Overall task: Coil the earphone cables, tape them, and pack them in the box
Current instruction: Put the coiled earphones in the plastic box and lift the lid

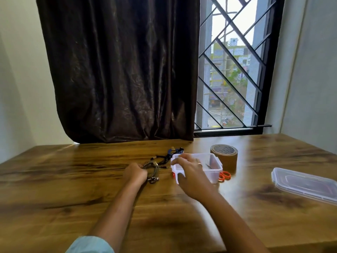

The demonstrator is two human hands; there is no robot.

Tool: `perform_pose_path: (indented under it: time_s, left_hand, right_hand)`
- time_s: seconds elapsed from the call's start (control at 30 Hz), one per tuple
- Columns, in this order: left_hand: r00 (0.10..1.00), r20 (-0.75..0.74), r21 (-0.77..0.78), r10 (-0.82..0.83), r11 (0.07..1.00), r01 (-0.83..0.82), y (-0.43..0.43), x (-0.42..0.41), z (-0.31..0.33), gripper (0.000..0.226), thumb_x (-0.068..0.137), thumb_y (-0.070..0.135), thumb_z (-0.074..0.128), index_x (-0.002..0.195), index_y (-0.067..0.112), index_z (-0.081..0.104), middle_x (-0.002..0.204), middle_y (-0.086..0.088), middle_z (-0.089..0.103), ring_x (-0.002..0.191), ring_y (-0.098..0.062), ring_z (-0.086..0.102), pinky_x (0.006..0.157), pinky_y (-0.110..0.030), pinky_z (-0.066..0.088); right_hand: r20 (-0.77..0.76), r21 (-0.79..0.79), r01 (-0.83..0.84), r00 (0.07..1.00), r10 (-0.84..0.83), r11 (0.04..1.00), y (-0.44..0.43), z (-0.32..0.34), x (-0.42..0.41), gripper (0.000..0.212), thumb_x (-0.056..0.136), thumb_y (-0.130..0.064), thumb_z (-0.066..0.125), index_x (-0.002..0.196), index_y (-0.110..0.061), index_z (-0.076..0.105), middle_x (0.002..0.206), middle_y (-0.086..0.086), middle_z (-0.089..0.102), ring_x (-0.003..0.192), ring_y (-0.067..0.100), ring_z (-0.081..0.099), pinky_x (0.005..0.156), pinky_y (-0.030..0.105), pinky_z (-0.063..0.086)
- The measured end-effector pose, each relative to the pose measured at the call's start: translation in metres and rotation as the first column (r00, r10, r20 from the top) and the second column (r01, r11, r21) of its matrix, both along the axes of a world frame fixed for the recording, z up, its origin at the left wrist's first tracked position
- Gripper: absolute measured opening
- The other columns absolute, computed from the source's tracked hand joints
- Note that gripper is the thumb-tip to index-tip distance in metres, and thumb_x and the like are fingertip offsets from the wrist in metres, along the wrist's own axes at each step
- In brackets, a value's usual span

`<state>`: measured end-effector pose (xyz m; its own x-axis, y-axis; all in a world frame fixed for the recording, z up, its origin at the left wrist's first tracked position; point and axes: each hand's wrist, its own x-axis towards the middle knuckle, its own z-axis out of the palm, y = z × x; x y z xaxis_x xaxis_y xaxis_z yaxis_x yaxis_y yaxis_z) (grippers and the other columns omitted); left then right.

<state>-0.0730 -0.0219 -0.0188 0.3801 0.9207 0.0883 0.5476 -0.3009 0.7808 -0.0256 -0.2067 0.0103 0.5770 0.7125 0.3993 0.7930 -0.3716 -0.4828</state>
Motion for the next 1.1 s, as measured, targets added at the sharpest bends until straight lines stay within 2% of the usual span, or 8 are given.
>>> perform_pose_path:
  time_s: [0.1,0.2,0.37,0.5,0.7,0.83,0.97,1.1]
  left_hand:
    - [0.974,0.220,-0.086,-0.053,0.994,0.073,-0.002,-0.001,-0.006,0.019,0.085,0.020,0.065,0.104,0.022,0.062,0.111,-0.009,0.061,0.088,-0.024,0.063,0.066,-0.036,0.058]
    - [0.926,0.362,-0.073,-0.101,0.988,0.137,-0.012,-0.008,0.001,0.006,0.088,0.017,0.063,0.093,0.020,0.062,0.098,-0.003,0.064,0.081,-0.019,0.063,0.060,-0.032,0.055]
    - [0.806,0.571,-0.068,-0.156,0.969,0.236,-0.029,-0.012,0.028,0.008,0.085,0.016,0.067,0.093,0.016,0.067,0.092,-0.003,0.069,0.085,-0.020,0.065,0.074,-0.034,0.054]
    - [0.723,0.628,-0.048,-0.288,0.913,0.406,-0.040,-0.009,0.059,0.015,0.082,0.008,0.069,0.092,0.016,0.062,0.093,-0.004,0.068,0.085,-0.018,0.065,0.068,-0.029,0.053]
    - [0.726,0.568,-0.075,-0.388,0.854,0.515,-0.054,0.021,0.079,0.014,0.078,0.000,0.072,0.085,0.010,0.065,0.089,-0.011,0.070,0.085,-0.024,0.068,0.077,-0.033,0.058]
    - [0.772,0.458,-0.038,-0.440,0.858,0.512,-0.067,0.053,0.078,0.011,0.078,-0.002,0.071,0.079,0.006,0.064,0.076,-0.010,0.067,0.067,-0.016,0.065,0.059,-0.020,0.056]
    - [0.848,0.296,0.000,-0.439,0.888,0.460,-0.072,0.074,0.068,0.015,0.076,0.001,0.074,0.073,0.009,0.063,0.074,-0.011,0.066,0.066,-0.017,0.065,0.061,-0.025,0.057]
    - [0.900,0.070,0.087,-0.430,0.901,0.424,-0.074,0.082,0.059,0.015,0.073,0.008,0.079,0.069,0.013,0.066,0.078,-0.008,0.070,0.072,-0.017,0.070,0.069,-0.032,0.060]
  right_hand:
    - [-0.082,0.145,-0.013,0.996,0.025,0.989,0.023,0.001,-0.003,0.034,0.092,-0.004,0.052,0.123,-0.018,0.057,0.130,-0.001,0.051,0.120,0.015,0.046,0.088,0.012,0.032]
    - [-0.114,0.205,-0.002,0.993,0.026,0.979,0.036,0.010,-0.001,0.030,0.093,-0.015,0.057,0.124,-0.015,0.057,0.119,0.001,0.057,0.105,0.014,0.054,0.081,0.013,0.036]
    - [-0.221,0.264,0.002,0.973,0.059,0.964,0.046,0.024,0.009,0.021,0.088,-0.016,0.066,0.108,-0.010,0.067,0.093,-0.002,0.058,0.073,0.004,0.051,0.054,0.003,0.039]
    - [-0.372,0.409,0.043,0.920,0.124,0.911,0.036,0.039,0.027,0.009,0.086,-0.010,0.066,0.092,-0.014,0.072,0.079,-0.002,0.068,0.077,0.015,0.065,0.069,0.022,0.056]
    - [-0.582,0.398,0.197,0.809,0.081,0.896,0.010,0.052,0.074,0.010,0.086,-0.005,0.065,0.090,-0.011,0.072,0.082,0.009,0.072,0.083,0.023,0.069,0.075,0.031,0.058]
    - [-0.611,0.285,0.293,0.789,-0.063,0.913,-0.003,0.047,0.099,0.016,0.083,-0.003,0.067,0.099,-0.005,0.071,0.081,0.010,0.068,0.070,0.017,0.065,0.063,0.024,0.056]
    - [-0.485,0.095,0.352,0.833,-0.266,0.931,-0.011,0.037,0.115,0.023,0.076,-0.017,0.078,0.092,-0.016,0.061,0.089,0.007,0.067,0.083,0.020,0.065,0.074,0.032,0.057]
    - [-0.121,-0.227,0.420,0.883,-0.453,0.879,-0.015,0.033,0.113,0.030,0.077,-0.041,0.074,0.098,-0.020,0.069,0.099,0.003,0.070,0.098,0.022,0.063,0.094,0.037,0.047]
